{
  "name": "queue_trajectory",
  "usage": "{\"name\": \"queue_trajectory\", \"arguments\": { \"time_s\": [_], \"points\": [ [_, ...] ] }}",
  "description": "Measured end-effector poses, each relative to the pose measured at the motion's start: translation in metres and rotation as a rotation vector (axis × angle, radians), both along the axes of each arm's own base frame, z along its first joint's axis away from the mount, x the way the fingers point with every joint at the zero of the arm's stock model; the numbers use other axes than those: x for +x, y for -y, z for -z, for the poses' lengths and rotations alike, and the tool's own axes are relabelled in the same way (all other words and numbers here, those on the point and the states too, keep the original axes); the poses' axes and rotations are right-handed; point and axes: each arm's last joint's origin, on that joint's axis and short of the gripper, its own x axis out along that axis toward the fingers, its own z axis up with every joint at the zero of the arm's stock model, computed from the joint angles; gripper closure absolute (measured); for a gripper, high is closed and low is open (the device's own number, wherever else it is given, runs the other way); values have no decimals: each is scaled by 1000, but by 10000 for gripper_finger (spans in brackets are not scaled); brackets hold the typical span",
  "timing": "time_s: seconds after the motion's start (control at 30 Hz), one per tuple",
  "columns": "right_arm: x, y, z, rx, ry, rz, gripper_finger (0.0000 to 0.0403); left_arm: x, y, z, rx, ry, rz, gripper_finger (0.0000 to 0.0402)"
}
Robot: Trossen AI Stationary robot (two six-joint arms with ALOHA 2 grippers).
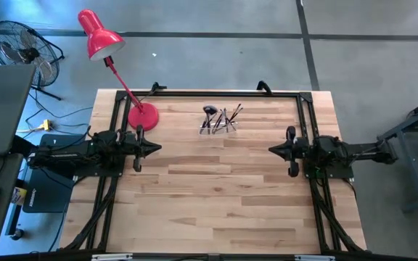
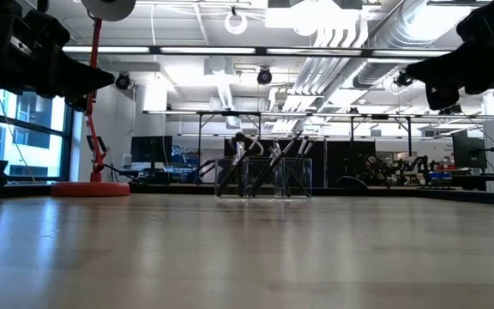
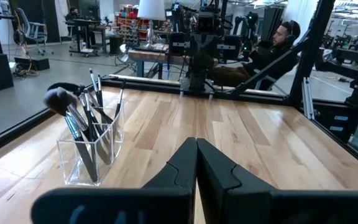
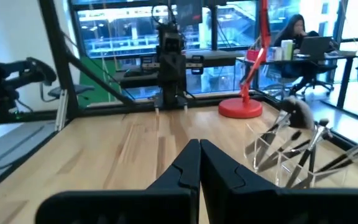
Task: Put items in baskets/containers
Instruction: Return to Home Position
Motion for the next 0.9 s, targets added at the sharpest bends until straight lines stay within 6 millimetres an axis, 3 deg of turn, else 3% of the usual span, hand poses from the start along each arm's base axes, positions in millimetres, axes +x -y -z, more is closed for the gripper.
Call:
{"name": "queue_trajectory", "arguments": {
  "time_s": [0.9],
  "points": [
    [2,0,2,-1,-19,-1,402,0,0,0,0,0,1,400]
  ]
}}
